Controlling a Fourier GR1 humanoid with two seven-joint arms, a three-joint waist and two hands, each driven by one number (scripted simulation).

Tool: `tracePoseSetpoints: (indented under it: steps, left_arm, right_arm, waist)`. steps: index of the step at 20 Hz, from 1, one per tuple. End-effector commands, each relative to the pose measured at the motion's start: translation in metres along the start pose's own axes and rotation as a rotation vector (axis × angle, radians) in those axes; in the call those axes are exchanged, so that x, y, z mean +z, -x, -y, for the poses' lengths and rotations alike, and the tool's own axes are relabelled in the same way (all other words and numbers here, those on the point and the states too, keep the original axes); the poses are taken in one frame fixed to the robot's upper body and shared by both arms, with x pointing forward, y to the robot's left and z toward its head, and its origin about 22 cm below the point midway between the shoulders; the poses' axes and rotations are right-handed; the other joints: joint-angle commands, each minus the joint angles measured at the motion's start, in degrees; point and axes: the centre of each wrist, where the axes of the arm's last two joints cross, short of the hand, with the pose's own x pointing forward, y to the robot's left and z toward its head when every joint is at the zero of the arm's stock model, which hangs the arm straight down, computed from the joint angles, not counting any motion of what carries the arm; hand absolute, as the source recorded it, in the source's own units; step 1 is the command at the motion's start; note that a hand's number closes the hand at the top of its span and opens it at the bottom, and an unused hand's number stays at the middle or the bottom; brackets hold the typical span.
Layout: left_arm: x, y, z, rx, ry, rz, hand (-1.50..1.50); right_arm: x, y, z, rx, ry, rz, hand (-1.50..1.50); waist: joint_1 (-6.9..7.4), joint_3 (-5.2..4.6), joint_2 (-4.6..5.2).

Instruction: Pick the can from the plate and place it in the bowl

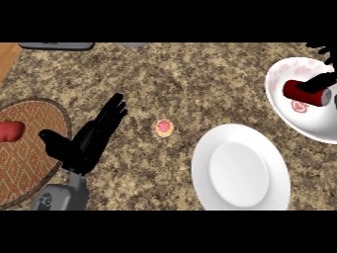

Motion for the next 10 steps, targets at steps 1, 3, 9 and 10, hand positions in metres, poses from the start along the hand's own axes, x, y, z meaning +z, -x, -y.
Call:
tracePoseSetpoints:
  steps: [1, 3, 9, 10]
  left_arm:
    - [-0.008, -0.002, 0.011, 0.002, -0.010, -0.002, 0.00]
    - [-0.006, -0.020, -0.002, -0.004, -0.011, 0.002, 0.00]
    - [0.005, 0.000, -0.009, 0.025, -0.047, -0.004, 0.00]
    - [0.006, 0.000, -0.003, 0.019, -0.044, -0.018, 0.00]
  right_arm:
    - [-0.007, 0.002, -0.014, -0.140, -0.011, 0.031, -1.50]
    - [-0.001, 0.023, -0.017, -0.246, 0.036, 0.045, -1.50]
    - [-0.005, 0.017, 0.005, -0.753, 0.301, 0.165, -1.50]
    - [-0.001, 0.021, -0.001, -0.787, 0.306, 0.194, -1.50]
  waist:
    - [-0.55, 0.01, -0.18]
    - [-0.49, 0.08, -0.17]
    - [-2.20, 0.13, -0.85]
    - [-2.69, 0.07, -1.11]
